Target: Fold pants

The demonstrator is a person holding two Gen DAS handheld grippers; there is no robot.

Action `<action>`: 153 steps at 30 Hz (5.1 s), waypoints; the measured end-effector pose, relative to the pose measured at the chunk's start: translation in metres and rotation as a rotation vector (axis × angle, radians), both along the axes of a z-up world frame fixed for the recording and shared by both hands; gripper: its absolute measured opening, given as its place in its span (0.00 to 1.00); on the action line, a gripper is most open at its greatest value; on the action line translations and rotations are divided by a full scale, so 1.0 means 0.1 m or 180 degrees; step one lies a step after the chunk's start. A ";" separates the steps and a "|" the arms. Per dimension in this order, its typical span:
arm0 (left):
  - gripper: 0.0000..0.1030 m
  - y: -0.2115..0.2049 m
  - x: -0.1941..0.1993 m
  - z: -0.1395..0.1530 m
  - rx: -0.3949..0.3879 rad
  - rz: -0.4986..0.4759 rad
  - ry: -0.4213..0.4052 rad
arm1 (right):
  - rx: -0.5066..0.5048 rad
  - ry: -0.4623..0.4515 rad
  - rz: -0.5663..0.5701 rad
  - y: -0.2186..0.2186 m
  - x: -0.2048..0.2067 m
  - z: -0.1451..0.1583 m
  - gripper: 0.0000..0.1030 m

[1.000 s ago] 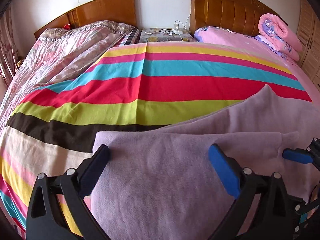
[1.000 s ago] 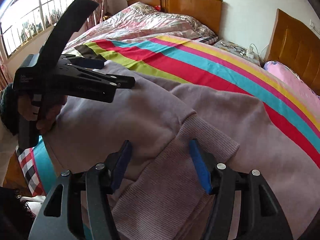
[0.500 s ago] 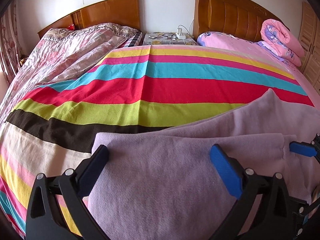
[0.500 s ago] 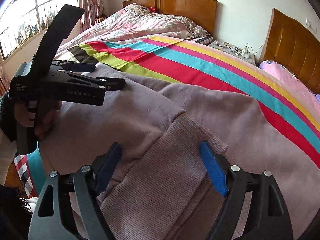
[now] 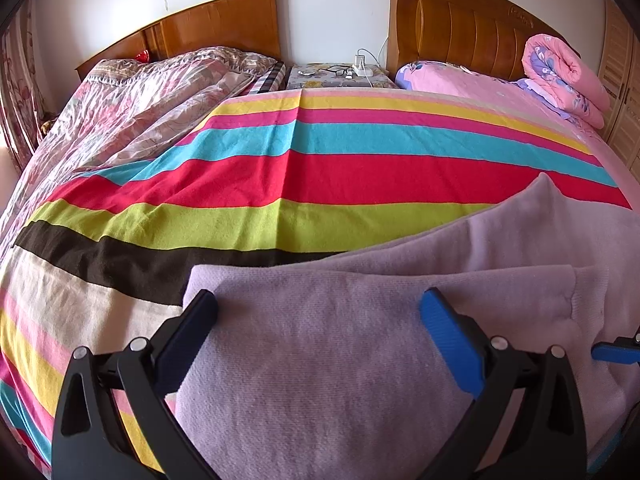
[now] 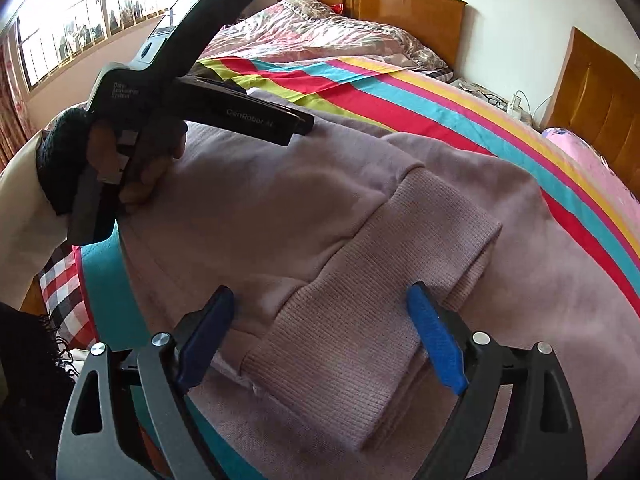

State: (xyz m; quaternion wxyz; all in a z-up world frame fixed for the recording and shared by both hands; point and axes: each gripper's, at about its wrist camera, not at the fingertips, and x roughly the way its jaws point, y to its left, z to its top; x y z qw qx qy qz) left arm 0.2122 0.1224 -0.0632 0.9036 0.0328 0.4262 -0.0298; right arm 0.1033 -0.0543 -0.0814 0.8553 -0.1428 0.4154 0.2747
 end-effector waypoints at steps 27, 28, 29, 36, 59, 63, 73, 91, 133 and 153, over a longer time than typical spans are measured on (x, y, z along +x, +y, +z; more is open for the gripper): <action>0.98 0.19 -1.20 0.16 0.0079 0.0313 0.0011 | 0.0622 -0.0118 0.0514 -0.05 0.62 0.71 0.87; 0.98 0.23 -1.22 0.10 -0.0026 0.0366 0.0073 | 0.0772 0.0051 0.0609 0.02 0.80 0.70 0.87; 0.98 0.26 -1.23 0.05 -0.0083 0.0410 0.0123 | 0.0910 0.0252 0.0704 0.11 0.98 0.69 0.86; 0.99 0.43 -1.29 -0.14 -0.0459 0.0447 0.0238 | 0.1094 0.1232 0.1204 1.02 1.86 0.43 0.85; 0.99 0.43 -1.41 -0.16 -0.0374 0.0203 -0.0056 | 0.1389 0.1632 0.1267 1.71 2.19 0.33 0.85; 0.99 0.42 -1.42 -0.16 -0.0371 0.0206 -0.0063 | 0.1273 0.1342 0.1552 1.69 1.80 0.52 0.85; 0.99 0.44 -1.43 -0.10 -0.0372 0.0300 0.0075 | 0.1310 0.1130 0.0996 1.34 1.69 0.36 0.79; 0.98 -0.93 0.10 0.33 0.0082 -0.0594 -0.0162 | 0.0193 -0.0152 -0.1442 -1.33 1.32 0.31 0.87; 0.99 -0.61 0.51 -0.14 -0.0192 -0.0018 0.0307 | 0.0035 0.0196 -0.1485 -1.58 1.02 0.09 0.93; 0.99 -0.45 -0.47 0.62 -0.0469 -0.0272 -0.0442 | 0.0160 -0.0065 -0.1501 -1.70 -0.39 0.40 0.94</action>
